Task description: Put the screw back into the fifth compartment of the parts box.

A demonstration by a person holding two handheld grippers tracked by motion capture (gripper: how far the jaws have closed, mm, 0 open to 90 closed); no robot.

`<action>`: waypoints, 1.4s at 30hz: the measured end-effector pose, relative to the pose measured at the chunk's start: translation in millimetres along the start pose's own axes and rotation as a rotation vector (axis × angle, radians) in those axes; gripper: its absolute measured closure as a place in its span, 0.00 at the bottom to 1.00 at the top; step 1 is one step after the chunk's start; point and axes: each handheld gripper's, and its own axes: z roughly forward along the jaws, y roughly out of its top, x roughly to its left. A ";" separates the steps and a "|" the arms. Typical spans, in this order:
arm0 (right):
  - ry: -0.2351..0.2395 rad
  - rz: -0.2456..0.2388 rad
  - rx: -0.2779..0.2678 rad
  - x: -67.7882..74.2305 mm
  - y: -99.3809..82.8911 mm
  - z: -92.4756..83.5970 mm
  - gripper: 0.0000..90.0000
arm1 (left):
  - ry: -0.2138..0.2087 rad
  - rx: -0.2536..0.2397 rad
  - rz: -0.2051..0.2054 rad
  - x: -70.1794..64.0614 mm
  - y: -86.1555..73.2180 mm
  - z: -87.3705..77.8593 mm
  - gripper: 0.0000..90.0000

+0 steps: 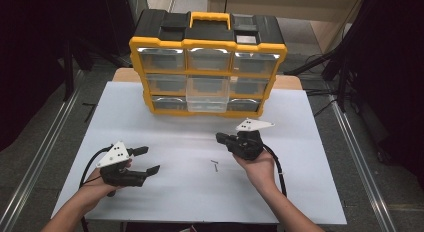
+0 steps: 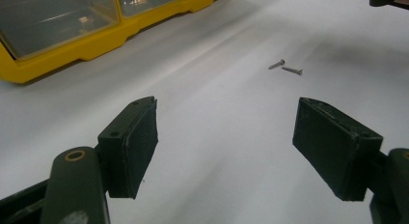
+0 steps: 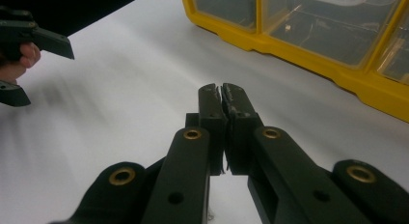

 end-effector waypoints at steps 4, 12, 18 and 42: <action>0.007 0.010 0.000 0.6 4.7 -2.3 0.99 | 0.001 0.002 0.001 0.0 -0.1 0.2 0.27; 0.012 0.010 -0.009 2.0 15.7 -5.1 0.99 | 0.000 0.002 -0.002 0.0 -0.1 0.1 0.27; 0.003 -0.001 -0.018 3.0 23.6 -7.8 0.99 | 0.000 0.000 -0.002 0.1 -0.4 0.2 0.27; -0.002 -0.010 -0.062 5.8 54.1 -23.8 0.99 | 0.009 0.003 0.002 0.6 -0.3 1.3 0.27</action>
